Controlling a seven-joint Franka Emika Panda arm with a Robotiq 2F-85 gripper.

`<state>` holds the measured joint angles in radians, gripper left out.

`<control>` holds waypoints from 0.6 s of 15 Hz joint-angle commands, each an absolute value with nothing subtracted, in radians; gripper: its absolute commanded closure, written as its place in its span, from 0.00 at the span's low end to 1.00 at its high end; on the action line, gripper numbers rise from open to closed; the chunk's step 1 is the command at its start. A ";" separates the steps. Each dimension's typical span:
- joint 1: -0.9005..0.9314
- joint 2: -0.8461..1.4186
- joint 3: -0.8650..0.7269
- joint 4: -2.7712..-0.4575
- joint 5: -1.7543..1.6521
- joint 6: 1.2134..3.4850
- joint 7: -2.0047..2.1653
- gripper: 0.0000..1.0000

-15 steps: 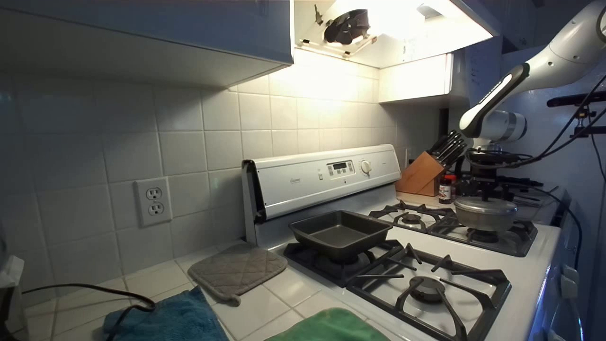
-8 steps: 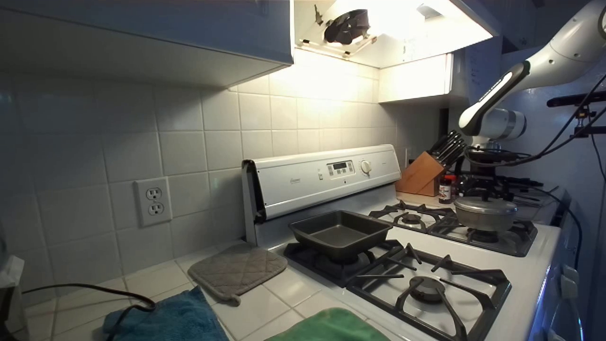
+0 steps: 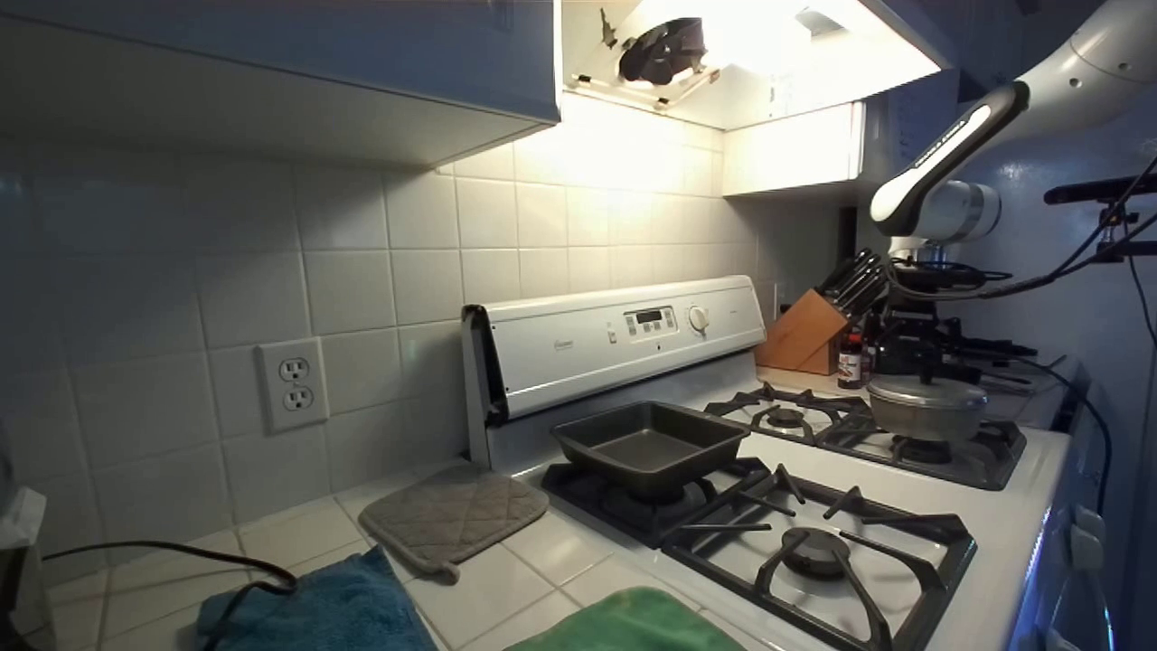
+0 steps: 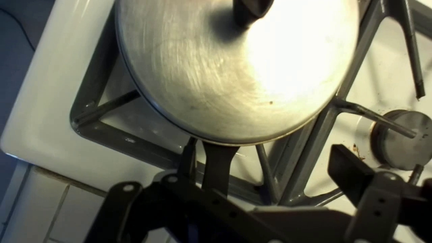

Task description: Pick up the pot from the left side of the stove and put it on the right side of the stove

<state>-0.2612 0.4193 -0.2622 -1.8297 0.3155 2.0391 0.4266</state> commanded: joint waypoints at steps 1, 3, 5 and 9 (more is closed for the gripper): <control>-0.226 0.314 -0.265 -1.931 0.223 2.072 0.388 0.00; -0.207 0.268 -0.266 -1.974 0.162 2.089 0.373 0.00; -0.188 0.214 -0.266 -2.023 0.086 2.111 0.361 0.00; -0.161 0.093 -0.250 -2.146 -0.041 2.201 0.321 0.00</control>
<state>-0.1800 0.2202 -0.2604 -2.0052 0.0445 2.1106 0.3652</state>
